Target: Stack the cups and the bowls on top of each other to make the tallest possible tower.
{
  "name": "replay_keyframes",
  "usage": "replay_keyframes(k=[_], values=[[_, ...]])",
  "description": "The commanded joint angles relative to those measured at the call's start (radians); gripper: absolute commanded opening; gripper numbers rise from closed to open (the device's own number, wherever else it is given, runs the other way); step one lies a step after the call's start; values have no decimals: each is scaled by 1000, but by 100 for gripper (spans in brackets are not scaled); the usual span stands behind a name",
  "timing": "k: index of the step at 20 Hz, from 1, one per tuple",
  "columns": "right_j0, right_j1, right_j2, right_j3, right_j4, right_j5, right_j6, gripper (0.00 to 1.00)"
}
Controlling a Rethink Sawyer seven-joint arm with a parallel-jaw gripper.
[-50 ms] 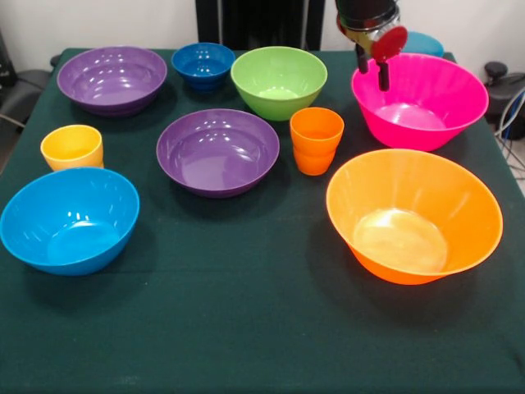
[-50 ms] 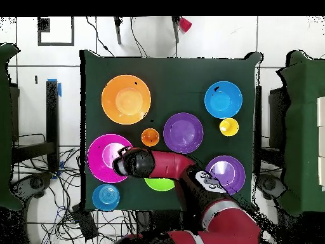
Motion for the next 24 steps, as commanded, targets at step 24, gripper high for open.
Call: replay_keyframes(k=[24], values=[[-32,-10,100,-78,-46,165,-129,100]])
